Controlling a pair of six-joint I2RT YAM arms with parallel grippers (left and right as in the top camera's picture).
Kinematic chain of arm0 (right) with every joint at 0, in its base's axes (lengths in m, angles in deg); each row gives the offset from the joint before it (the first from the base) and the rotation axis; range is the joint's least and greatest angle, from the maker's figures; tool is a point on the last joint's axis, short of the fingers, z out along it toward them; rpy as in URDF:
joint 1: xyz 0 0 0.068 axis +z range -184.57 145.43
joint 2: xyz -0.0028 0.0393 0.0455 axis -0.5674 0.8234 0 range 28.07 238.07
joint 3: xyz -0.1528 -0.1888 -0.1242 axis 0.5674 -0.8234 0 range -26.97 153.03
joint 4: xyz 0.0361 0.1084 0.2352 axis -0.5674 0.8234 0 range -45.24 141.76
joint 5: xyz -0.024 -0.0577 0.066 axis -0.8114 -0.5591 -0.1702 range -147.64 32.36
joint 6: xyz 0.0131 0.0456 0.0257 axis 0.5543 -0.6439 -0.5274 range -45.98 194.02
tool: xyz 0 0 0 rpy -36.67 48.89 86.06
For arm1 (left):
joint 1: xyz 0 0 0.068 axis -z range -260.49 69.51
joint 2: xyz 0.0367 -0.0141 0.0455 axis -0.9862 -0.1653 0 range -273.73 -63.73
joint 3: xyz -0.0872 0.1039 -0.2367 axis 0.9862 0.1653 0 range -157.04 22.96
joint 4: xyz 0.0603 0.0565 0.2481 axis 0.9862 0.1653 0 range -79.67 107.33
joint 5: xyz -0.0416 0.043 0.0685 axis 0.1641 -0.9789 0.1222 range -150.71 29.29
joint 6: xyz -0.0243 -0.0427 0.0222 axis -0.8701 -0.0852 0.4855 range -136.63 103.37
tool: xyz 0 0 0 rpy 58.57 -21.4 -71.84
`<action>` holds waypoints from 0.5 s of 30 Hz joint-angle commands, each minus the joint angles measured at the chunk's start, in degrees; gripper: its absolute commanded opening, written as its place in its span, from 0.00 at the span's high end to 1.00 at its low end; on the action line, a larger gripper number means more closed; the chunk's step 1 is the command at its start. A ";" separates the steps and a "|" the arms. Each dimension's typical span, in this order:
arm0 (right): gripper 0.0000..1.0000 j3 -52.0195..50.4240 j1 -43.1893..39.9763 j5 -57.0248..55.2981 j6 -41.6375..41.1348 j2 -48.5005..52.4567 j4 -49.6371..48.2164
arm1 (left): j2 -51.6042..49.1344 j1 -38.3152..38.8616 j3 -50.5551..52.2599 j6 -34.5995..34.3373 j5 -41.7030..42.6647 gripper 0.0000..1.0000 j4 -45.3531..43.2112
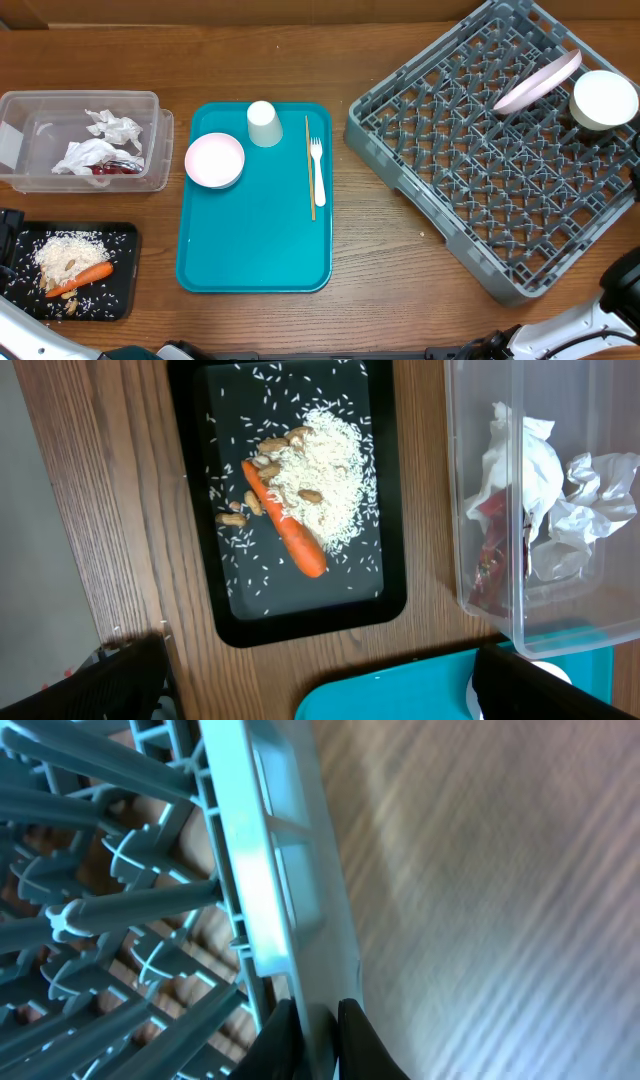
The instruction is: Sort waste into correct bins and load items into the dishwasher
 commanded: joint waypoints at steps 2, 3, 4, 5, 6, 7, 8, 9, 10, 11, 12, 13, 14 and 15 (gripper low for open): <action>0.96 0.20 -0.90 -3.96 -11.67 -4.55 1.70 | 0.52 -0.24 -0.11 -0.35 0.24 0.00 -0.02; 0.96 0.20 -1.01 -3.96 -13.75 -5.86 2.71 | 0.50 -0.24 -0.11 -0.35 0.24 0.00 -0.02; 0.96 0.20 -1.05 -3.96 -14.84 -6.78 3.37 | 0.52 -0.24 -0.11 -0.35 0.24 0.00 -0.02; 0.96 0.20 -1.14 -3.96 -15.65 -7.63 3.96 | 0.52 -0.24 -0.11 -0.35 0.24 0.00 -0.02; 0.96 0.20 -1.16 -4.28 -17.03 -9.31 5.18 | 0.52 -0.24 -0.11 -0.35 0.24 0.00 -0.02; 0.96 0.20 -1.14 -5.68 -19.87 -10.51 6.69 | 0.50 -0.24 -0.11 -0.35 0.24 0.00 -0.02; 0.96 0.20 -1.14 -6.99 -22.36 -11.34 7.85 | 0.52 -0.24 -0.11 -0.35 0.24 0.00 -0.02; 0.96 0.20 -1.16 -8.13 -24.44 -12.31 9.01 | 0.52 -0.24 -0.11 -0.35 0.24 0.00 -0.02; 0.96 0.20 -1.14 -8.70 -25.35 -13.14 9.77 | 0.52 -0.24 -0.11 -0.35 0.24 0.00 -0.02; 0.96 0.20 -1.14 -8.70 -25.42 -14.08 10.21 | 0.50 -0.24 -0.11 -0.35 0.24 0.00 -0.04; 0.96 0.20 -1.14 -8.70 -25.42 -14.51 10.56 | 0.52 -0.24 -0.11 -0.35 0.24 0.00 -0.04; 0.96 0.20 -1.14 -8.68 -25.68 -15.19 11.47 | 0.52 -0.24 -0.11 -0.35 0.24 0.00 -0.02; 0.96 0.20 -1.14 -8.61 -25.86 -15.56 12.13 | 0.52 -0.24 -0.11 -0.35 0.24 0.00 -0.02; 0.96 0.20 -1.14 -8.57 -25.88 -15.72 12.87 | 0.52 -0.24 -0.11 -0.35 0.24 0.00 -0.02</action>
